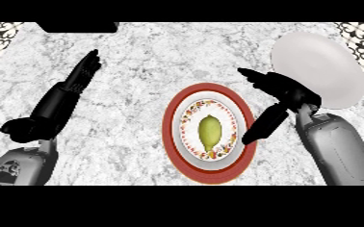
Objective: Pick the lemon from the plate and place it in the plate
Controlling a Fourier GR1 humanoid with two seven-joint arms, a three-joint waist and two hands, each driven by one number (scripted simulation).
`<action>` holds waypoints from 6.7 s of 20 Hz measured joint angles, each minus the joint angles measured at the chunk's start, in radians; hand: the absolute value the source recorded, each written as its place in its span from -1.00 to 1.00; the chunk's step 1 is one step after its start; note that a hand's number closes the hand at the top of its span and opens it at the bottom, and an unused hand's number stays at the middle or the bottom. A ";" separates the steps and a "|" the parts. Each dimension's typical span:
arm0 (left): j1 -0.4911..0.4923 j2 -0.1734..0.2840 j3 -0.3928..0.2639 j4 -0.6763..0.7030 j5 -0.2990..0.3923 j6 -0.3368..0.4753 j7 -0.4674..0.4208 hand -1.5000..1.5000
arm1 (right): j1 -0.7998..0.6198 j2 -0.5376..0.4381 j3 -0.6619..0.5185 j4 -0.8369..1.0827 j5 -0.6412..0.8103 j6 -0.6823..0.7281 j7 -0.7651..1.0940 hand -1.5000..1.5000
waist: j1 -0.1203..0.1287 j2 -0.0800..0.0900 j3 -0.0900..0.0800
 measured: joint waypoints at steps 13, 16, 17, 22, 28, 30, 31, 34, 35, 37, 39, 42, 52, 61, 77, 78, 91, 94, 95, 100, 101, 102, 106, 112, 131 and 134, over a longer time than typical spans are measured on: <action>0.046 -0.049 0.032 -0.042 -0.053 -0.040 -0.001 0.00 | 0.031 0.146 0.076 0.099 0.137 0.054 -0.045 -1.00 | 0.001 0.000 0.000; 0.042 -0.071 0.026 -0.061 -0.070 -0.038 0.023 0.00 | 0.055 0.168 0.086 0.129 0.168 0.066 -0.087 -1.00 | 0.000 0.000 0.000; 0.040 -0.073 0.030 -0.065 -0.069 -0.042 0.029 0.00 | 0.047 0.187 0.093 0.150 0.183 0.061 -0.091 -1.00 | 0.001 0.000 0.000; 0.027 -0.078 0.056 -0.078 -0.073 -0.068 0.055 0.00 | 0.060 0.217 0.099 0.162 0.224 0.096 -0.097 -1.00 | -0.001 -0.003 -0.002; 0.024 -0.099 0.074 -0.047 -0.088 -0.083 0.029 0.00 | 0.079 0.250 0.116 0.180 0.299 0.098 -0.128 -1.00 | -0.003 -0.010 -0.006; 0.029 -0.098 0.080 -0.070 -0.083 -0.092 0.045 0.00 | 0.088 0.268 0.132 0.180 0.336 0.073 -0.133 1.00 | -0.005 -0.013 -0.008; 0.029 -0.101 0.080 -0.069 -0.085 -0.093 0.047 0.00 | 0.084 0.270 0.139 0.182 0.348 0.074 -0.142 1.00 | -0.006 -0.014 -0.009; 0.028 -0.102 0.083 -0.060 -0.092 -0.097 0.038 0.00 | 0.090 0.260 0.168 0.183 0.406 0.056 -0.227 1.00 | -0.007 -0.016 -0.010; 0.027 -0.108 0.081 -0.059 -0.098 -0.093 0.031 0.00 | 0.091 0.257 0.173 0.184 0.424 0.048 -0.251 1.00 | -0.007 -0.017 -0.011; 0.029 -0.090 0.105 -0.048 -0.085 -0.113 0.016 0.00 | 0.103 0.257 0.183 0.177 0.455 0.027 -0.287 1.00 | -0.007 -0.016 -0.010; 0.029 -0.103 0.099 -0.048 -0.098 -0.103 0.019 0.00 | 0.115 0.236 0.204 0.160 0.490 0.020 -0.339 1.00 | -0.009 -0.017 -0.009; 0.040 -0.101 0.105 -0.042 -0.098 -0.101 0.020 0.00 | 0.163 0.119 0.316 0.065 0.592 0.027 -0.492 1.00 | -0.017 -0.023 -0.004; 0.076 -0.090 0.140 -0.042 -0.087 -0.092 0.028 0.00 | 0.370 -0.359 0.511 -0.254 0.930 -0.255 -0.883 1.00 | -0.089 -0.031 0.003; 0.121 -0.083 0.151 -0.088 -0.083 -0.095 0.021 0.00 | 0.732 -0.693 0.259 -0.483 0.811 -0.655 -1.162 1.00 | -0.100 -0.022 0.002; 0.072 -0.098 0.128 -0.079 -0.088 -0.118 0.027 0.00 | 1.031 -0.791 -0.368 -0.419 0.242 -0.728 -1.481 1.00 | -0.034 -0.005 0.000; 0.070 -0.100 0.125 -0.081 -0.086 -0.124 0.029 0.00 | 1.012 -0.786 -0.382 -0.403 0.226 -0.703 -1.478 1.00 | -0.028 -0.004 0.000; 0.014 -0.141 0.089 -0.053 -0.127 -0.119 0.032 0.00 | 0.465 -0.626 -0.239 -0.016 0.230 -0.540 -1.397 1.00 | 0.019 0.005 0.000; 0.011 -0.132 0.104 -0.045 -0.115 -0.135 0.026 0.00 | 0.316 -0.578 -0.208 0.132 0.278 -0.530 -1.404 1.00 | 0.024 0.006 0.000; -0.004 -0.132 0.107 -0.044 -0.113 -0.134 0.038 0.00 | 0.267 -0.563 -0.202 0.190 0.296 -0.532 -1.415 1.00 | 0.026 0.007 0.001; 0.001 -0.148 0.090 -0.044 -0.126 -0.132 0.033 0.00 | 0.070 -0.495 -0.136 0.433 0.419 -0.523 -1.412 1.00 | 0.033 0.008 0.001; 0.004 -0.147 0.089 -0.052 -0.126 -0.135 0.035 0.00 | 0.044 -0.480 -0.122 0.481 0.440 -0.519 -1.397 1.00 | 0.037 0.009 0.001; 0.006 -0.144 0.091 -0.060 -0.120 -0.140 0.042 0.00 | 0.024 -0.466 -0.111 0.534 0.461 -0.522 -1.388 -1.00 | 0.042 0.010 0.001; -0.009 -0.138 0.104 -0.047 -0.117 -0.145 0.031 0.00 | -0.078 -0.414 -0.079 0.746 0.538 -0.515 -1.391 -1.00 | 0.043 0.013 0.002; -0.019 -0.136 0.112 -0.037 -0.116 -0.152 0.026 0.00 | -0.227 -0.359 -0.122 1.035 0.567 -0.546 -1.559 -1.00 | 0.044 0.015 0.003; 0.011 -0.143 0.117 -0.069 -0.117 -0.149 0.050 0.00 | -0.374 -0.414 -0.350 1.298 0.297 -0.049 -1.742 -1.00 | 0.023 0.011 0.003; 0.016 -0.139 0.121 -0.072 -0.119 -0.151 0.043 0.00 | -0.377 -0.458 -0.379 1.316 0.251 0.032 -1.694 -1.00 | 0.024 0.013 0.004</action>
